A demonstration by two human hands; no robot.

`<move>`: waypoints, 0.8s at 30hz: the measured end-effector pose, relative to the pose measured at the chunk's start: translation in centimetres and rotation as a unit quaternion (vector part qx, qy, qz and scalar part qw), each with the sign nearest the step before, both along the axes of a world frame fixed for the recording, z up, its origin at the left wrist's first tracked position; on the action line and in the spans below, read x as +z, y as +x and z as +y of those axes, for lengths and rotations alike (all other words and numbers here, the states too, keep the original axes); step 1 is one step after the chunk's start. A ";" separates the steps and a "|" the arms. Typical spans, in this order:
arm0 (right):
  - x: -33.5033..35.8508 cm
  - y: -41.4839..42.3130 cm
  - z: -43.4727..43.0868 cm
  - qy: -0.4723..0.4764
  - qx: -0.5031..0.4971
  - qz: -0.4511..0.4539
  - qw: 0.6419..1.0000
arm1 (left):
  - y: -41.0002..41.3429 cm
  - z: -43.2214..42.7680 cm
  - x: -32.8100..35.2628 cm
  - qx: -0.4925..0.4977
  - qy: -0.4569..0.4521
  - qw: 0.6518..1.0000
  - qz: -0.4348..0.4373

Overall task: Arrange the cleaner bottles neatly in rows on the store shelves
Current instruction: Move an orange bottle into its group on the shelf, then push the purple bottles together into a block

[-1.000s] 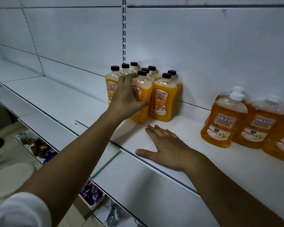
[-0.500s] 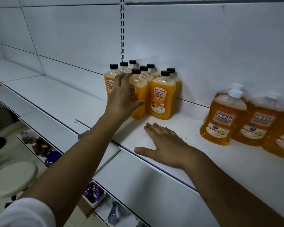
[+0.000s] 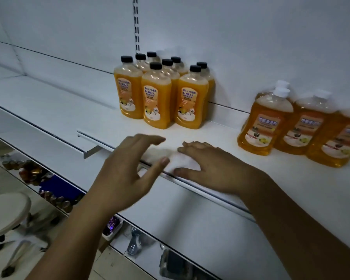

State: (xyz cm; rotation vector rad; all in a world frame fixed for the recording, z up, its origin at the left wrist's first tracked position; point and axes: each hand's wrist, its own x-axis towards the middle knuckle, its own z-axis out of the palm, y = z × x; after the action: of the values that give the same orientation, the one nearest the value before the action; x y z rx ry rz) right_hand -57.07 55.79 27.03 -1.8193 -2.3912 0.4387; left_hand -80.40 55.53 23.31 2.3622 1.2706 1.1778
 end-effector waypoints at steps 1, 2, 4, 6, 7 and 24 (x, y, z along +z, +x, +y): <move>0.0 0.6 -1.3 0.007 -0.008 0.007 1.000 | 0.4 -1.0 -0.4 -0.017 -0.001 1.000 0.012; -0.2 1.5 -2.8 0.014 -0.019 0.011 1.000 | 1.0 -1.8 -0.9 -0.035 -0.004 0.999 0.021; -0.5 3.6 -6.5 0.027 -0.047 0.021 0.998 | 2.3 -3.2 -1.9 -0.076 -0.011 0.997 0.028; -0.9 6.1 -10.7 0.050 -0.087 0.045 0.994 | 4.2 -4.4 -2.6 -0.121 -0.010 0.992 0.034; -1.2 7.2 -12.9 0.066 -0.110 0.051 0.990 | 5.4 -5.0 -2.8 -0.142 -0.010 0.989 0.038; -8.0 23.8 -49.3 0.151 -0.434 0.069 0.886 | 29.9 -25.4 -5.4 -0.404 0.000 0.914 0.037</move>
State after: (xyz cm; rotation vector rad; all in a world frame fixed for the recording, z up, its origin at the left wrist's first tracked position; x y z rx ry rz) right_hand -33.25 6.46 19.06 -2.3177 -1.2369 0.0747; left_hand -50.55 30.16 17.93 2.5198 0.2032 0.8015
